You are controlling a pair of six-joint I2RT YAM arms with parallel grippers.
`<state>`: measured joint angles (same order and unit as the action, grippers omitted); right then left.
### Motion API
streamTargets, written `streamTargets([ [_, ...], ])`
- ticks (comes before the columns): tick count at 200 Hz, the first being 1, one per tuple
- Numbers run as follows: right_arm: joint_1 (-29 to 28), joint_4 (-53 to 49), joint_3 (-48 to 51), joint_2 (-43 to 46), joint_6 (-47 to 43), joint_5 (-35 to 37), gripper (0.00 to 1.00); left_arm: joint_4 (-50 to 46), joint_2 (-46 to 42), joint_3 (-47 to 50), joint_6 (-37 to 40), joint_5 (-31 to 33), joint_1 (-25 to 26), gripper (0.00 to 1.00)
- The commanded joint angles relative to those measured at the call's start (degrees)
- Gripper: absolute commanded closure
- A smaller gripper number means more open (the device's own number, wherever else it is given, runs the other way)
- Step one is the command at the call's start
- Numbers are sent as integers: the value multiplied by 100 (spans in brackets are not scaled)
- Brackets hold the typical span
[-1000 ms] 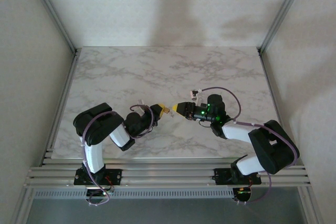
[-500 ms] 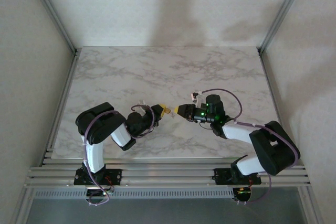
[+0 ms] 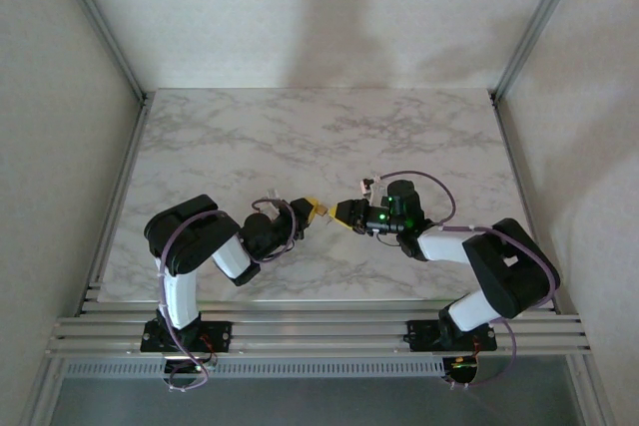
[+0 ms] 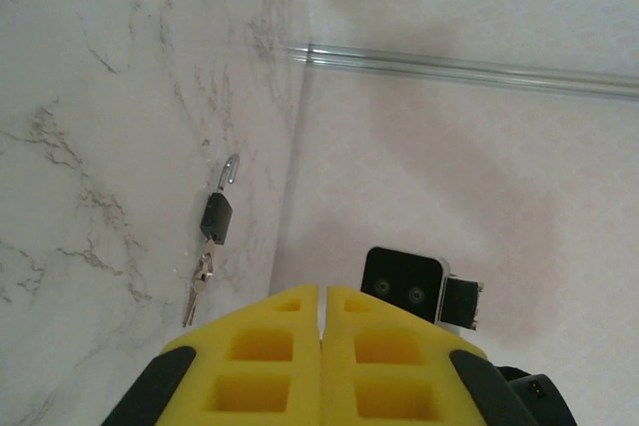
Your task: Lock with the key
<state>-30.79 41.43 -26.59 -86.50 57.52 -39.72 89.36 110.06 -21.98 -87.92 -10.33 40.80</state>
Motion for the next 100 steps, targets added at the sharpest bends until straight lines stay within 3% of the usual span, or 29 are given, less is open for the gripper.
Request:
streamTargets([
  [1,-24,363,-118,-121,127,-172,70,1706,33,-96,11,-117,51,100],
  [100,-26,523,-83,-155,168,-203,82,1705,24,-62,21,-126,86,100],
])
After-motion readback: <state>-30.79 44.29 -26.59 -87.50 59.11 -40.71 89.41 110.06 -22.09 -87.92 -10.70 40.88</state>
